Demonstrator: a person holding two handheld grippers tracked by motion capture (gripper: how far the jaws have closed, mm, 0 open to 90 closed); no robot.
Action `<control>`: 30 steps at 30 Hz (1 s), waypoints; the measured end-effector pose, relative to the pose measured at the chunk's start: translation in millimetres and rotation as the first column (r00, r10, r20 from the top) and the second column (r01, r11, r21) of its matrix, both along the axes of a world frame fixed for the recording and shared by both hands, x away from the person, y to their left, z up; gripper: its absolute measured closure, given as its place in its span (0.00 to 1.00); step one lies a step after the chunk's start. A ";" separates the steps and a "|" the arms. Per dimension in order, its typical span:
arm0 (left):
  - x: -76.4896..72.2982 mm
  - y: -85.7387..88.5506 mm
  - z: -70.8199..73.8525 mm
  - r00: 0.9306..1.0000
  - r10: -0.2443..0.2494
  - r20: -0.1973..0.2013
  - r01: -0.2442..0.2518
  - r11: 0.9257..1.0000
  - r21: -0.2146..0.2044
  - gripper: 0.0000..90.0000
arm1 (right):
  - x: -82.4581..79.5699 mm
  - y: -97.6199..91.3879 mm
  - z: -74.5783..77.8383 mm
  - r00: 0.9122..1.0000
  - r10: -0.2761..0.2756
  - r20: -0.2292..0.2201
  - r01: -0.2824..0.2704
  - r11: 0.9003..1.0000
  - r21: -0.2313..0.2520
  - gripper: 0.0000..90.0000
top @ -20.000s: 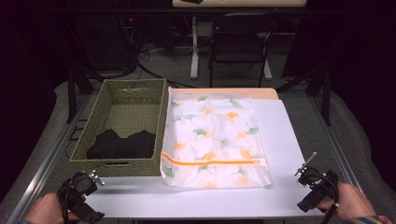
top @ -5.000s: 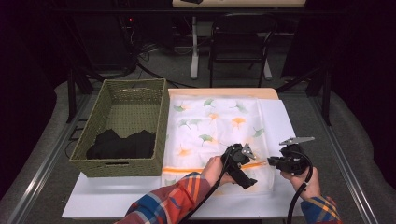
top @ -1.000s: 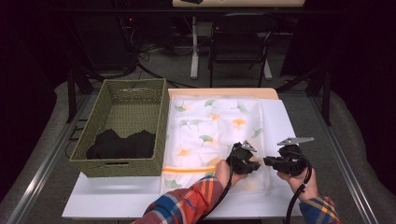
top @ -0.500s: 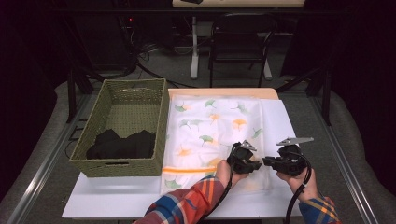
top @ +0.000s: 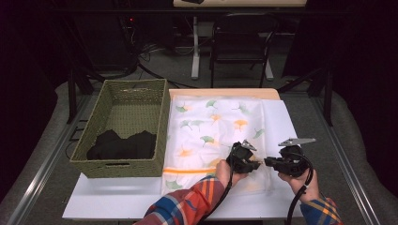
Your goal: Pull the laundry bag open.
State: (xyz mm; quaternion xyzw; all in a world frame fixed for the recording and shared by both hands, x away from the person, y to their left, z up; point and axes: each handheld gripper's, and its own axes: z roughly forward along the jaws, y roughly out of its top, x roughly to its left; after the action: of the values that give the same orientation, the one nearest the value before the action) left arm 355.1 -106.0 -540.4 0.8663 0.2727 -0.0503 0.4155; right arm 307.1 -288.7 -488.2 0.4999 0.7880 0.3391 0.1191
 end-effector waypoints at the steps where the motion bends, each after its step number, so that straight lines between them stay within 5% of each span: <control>1: 0.2 0.2 0.2 1.000 0.000 0.006 0.000 1.000 0.005 1.00 | 0.2 -0.3 -0.2 1.000 0.001 0.001 -0.001 1.000 0.006 0.96; 30: 11.3 28.9 -6.8 0.999 0.048 -0.011 -0.047 0.997 0.062 1.00 | -0.3 -11.1 2.8 1.000 -0.023 0.006 0.022 1.000 0.021 0.96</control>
State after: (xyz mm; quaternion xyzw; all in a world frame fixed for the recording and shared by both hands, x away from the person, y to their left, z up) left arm 366.4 -77.1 -547.2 0.8717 0.2973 -0.0375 0.3877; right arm 306.8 -299.8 -485.4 0.5090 0.7783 0.3474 0.1200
